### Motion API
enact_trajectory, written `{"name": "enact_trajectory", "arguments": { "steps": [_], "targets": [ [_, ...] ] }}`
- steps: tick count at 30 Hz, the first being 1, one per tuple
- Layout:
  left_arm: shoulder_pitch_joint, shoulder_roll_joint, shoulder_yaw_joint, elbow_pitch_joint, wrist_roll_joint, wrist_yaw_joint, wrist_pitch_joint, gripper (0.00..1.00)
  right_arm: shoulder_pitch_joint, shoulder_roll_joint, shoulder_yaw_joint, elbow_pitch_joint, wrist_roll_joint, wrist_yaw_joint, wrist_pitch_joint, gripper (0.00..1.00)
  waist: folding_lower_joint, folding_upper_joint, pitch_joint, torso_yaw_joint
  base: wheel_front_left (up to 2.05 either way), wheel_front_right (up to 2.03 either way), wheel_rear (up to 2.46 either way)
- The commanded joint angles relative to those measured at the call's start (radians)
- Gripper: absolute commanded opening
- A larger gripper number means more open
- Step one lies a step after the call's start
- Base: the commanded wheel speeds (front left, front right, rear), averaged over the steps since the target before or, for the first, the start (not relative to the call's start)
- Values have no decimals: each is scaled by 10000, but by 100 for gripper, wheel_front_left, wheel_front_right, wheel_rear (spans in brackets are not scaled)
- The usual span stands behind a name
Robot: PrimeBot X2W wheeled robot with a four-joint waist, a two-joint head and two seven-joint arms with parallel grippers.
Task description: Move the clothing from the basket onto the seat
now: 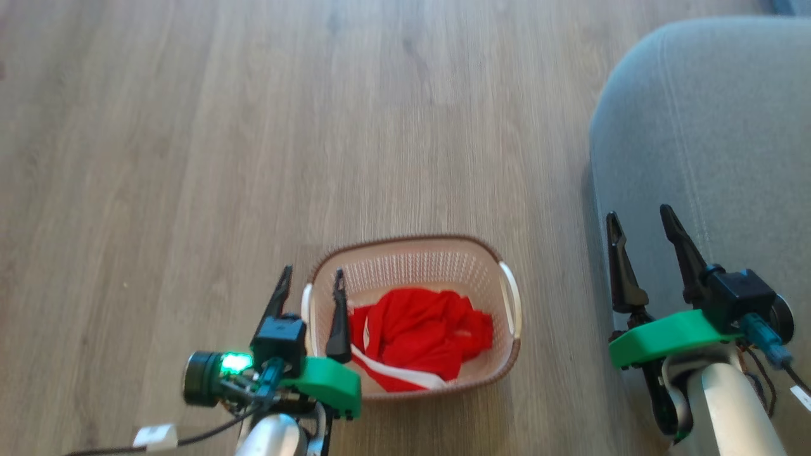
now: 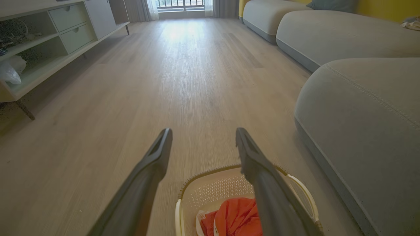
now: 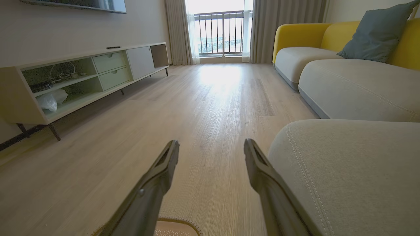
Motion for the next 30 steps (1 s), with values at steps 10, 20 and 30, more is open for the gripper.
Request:
{"name": "enact_trajectory", "arguments": {
  "steps": [10, 20, 30],
  "targets": [
    [-1736, -64, -869, 2195, -191, -610, -107, 100, -717, -168, -249, 221, -458, 2, -93, 100, 0, 0, 2418, -851, 0, 0, 0],
    [-3623, -64, -1835, 4614, 137, -882, -107, 100, -1200, -139, -524, 543, -548, 2, -93, 100, 0, 0, 4447, -1543, 0, 0, 0],
    [-5815, -64, -2553, 7361, -16, -1386, -107, 100, -1667, -115, -90, 247, -130, 2, -93, 100, 0, 0, 6328, -2359, 0, 0, 0]
  ]
}}
